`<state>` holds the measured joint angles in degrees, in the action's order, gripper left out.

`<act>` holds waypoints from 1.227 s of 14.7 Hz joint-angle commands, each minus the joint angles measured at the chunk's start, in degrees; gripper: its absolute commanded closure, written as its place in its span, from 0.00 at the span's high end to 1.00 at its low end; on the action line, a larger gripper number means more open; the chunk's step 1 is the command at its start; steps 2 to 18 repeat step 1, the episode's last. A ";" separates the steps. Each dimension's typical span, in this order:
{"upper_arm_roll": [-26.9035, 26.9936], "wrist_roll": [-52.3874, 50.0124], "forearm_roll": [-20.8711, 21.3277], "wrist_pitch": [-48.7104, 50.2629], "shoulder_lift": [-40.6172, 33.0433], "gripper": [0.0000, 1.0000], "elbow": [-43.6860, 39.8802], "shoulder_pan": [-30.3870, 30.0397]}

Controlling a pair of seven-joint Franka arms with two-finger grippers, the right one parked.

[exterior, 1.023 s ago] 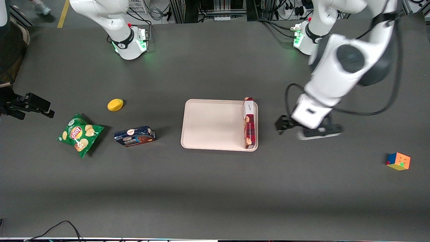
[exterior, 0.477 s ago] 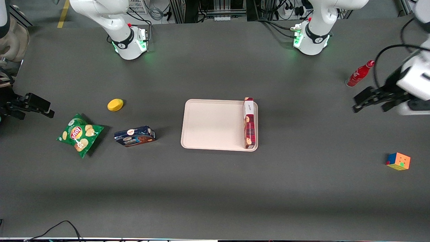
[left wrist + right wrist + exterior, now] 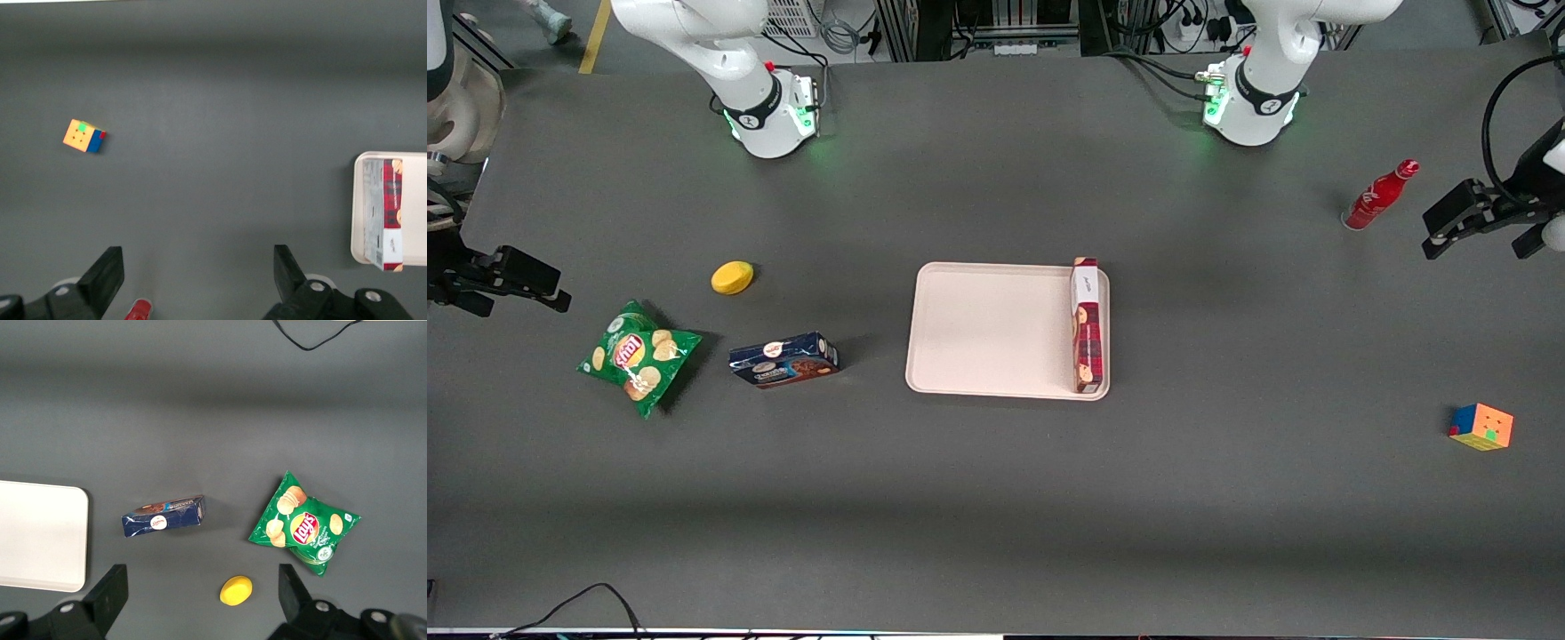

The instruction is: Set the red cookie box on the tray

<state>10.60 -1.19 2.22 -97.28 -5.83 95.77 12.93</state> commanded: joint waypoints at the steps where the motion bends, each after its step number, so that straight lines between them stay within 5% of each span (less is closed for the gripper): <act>1: -0.49 2.06 1.30 2.00 -0.67 1.00 0.21 -0.27; 18: -0.49 2.06 1.30 2.00 -0.67 1.00 0.21 -0.27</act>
